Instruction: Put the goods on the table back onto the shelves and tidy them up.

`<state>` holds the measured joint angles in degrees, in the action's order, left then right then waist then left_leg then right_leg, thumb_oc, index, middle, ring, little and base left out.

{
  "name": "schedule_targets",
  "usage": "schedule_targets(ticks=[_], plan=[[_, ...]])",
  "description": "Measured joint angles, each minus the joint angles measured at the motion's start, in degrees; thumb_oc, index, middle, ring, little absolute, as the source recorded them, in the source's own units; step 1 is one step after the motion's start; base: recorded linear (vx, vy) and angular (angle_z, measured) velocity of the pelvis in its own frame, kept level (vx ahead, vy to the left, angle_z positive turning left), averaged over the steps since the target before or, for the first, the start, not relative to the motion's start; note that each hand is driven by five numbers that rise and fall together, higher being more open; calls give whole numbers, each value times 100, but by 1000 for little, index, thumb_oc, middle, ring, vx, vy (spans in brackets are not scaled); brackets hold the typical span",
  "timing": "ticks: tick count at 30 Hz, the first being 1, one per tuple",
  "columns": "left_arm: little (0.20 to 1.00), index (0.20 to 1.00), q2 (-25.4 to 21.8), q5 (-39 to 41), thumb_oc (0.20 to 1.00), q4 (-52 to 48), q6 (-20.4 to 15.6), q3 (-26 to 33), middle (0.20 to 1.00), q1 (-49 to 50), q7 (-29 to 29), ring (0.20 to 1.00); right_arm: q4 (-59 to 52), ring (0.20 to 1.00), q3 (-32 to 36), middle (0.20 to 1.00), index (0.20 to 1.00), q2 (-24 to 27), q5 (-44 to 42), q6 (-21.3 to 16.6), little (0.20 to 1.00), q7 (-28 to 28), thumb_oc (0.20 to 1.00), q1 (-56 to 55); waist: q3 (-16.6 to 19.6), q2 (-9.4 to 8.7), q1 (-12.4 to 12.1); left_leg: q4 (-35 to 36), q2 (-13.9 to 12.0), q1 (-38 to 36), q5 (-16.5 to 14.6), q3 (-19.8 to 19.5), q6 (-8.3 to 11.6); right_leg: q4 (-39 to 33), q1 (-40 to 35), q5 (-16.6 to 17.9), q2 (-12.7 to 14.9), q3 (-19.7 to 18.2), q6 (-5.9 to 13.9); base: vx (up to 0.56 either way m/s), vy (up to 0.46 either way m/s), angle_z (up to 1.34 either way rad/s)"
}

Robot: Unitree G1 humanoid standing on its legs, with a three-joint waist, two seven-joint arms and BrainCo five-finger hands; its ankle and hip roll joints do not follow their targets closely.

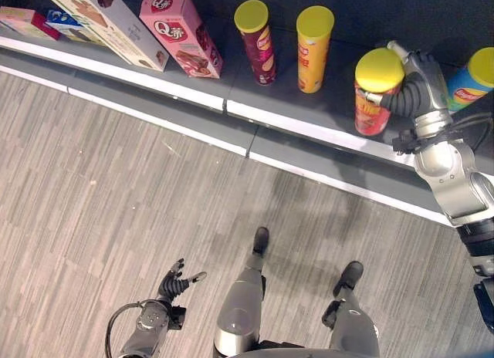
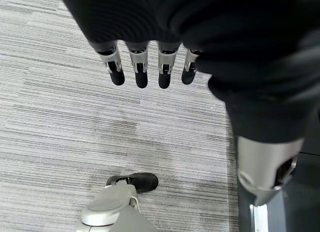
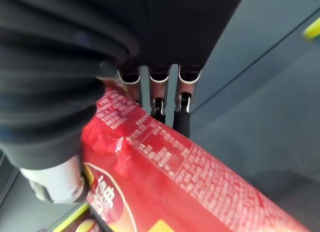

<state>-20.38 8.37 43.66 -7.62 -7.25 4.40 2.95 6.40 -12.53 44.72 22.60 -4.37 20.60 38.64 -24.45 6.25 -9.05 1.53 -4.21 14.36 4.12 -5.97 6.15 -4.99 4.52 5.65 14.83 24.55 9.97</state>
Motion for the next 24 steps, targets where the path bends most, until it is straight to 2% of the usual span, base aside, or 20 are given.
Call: schedule_targets(ticks=[4,14,17,24], plan=[[1000,1000,0,21,1000,2,-14,-12,1000,-12,78,1000,10,200,-3,200,200,-70,0,24,200,143,200,47,0,0,-6,37,62,2,7,-4,-11,0,-4,0,61,0,0,7,10,6],[1000,1000,-38,176,1000,-89,-91,-199,1000,-63,189,1000,839,200,193,200,200,-621,-16,283,200,575,200,164,-5,9,2,40,71,148,26,-5,-33,0,138,0,66,-4,2,0,0,0],[1000,1000,-38,178,1000,-92,-103,-231,1000,-68,237,1000,1053,200,270,200,200,-812,-93,350,200,901,200,180,-29,58,-1,40,73,180,34,1,-38,0,172,1,68,-10,4,0,0,0],[1000,1000,-40,182,1000,-95,-141,-398,1000,-71,334,1000,1157,200,323,200,200,-875,-247,385,200,1174,200,392,-72,149,-5,40,72,279,68,1,-32,-1,268,2,68,-15,7,0,0,0]])
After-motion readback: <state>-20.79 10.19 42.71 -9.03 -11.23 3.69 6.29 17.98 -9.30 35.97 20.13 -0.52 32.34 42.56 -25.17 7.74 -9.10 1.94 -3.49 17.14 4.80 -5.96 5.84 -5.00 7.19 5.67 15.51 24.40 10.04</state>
